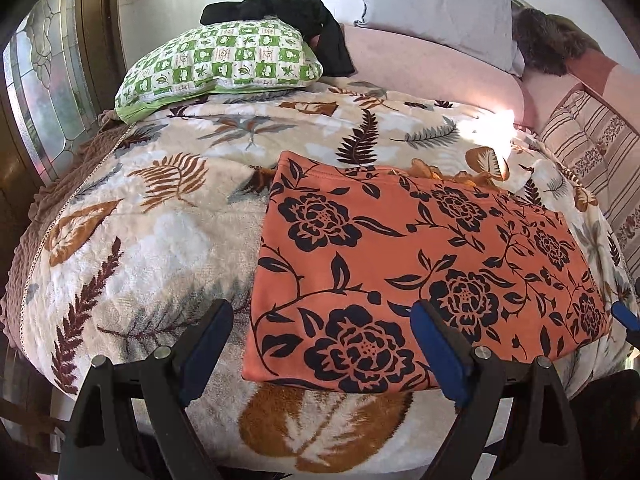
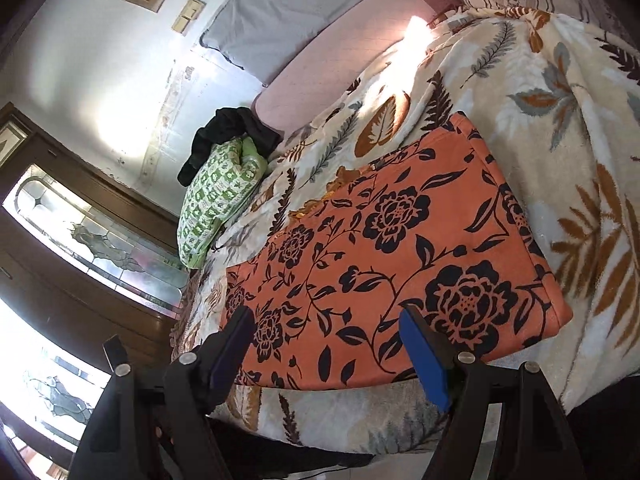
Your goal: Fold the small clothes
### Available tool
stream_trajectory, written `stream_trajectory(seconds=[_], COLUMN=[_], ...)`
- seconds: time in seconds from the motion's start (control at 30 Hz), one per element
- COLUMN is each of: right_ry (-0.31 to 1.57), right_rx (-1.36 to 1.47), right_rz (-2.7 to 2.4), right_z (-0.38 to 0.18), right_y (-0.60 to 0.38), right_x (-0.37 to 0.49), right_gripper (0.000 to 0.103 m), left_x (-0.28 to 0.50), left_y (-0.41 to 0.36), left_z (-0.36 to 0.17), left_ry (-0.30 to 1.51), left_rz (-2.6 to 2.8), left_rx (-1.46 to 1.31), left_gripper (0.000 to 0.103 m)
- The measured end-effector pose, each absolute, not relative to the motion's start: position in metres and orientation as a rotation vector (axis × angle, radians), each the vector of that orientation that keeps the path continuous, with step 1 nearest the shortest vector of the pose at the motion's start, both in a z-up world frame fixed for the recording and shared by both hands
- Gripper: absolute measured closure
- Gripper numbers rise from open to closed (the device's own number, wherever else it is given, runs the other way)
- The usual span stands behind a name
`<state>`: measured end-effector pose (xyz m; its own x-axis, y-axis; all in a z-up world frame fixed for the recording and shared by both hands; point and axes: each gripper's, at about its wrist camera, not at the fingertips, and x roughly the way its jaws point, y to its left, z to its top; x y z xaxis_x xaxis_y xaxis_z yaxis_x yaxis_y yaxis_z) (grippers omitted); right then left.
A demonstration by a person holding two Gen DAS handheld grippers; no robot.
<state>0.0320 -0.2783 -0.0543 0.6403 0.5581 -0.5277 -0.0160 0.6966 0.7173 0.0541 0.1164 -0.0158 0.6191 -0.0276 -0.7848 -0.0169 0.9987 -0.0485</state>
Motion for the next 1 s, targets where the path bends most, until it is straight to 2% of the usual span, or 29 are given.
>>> stream_trajectory(seconds=[1.0], right_ry=[0.798], right_rx=[0.718], right_rz=[0.414], right_z=[-0.042], right_y=[-0.273], right_x=[0.035], right_gripper=[0.025], left_x=[0.052], left_y=[0.096], left_z=[0.004], left_ry=[0.885], left_rz=[0.053], left_rx=[0.003], left_gripper=[0.012])
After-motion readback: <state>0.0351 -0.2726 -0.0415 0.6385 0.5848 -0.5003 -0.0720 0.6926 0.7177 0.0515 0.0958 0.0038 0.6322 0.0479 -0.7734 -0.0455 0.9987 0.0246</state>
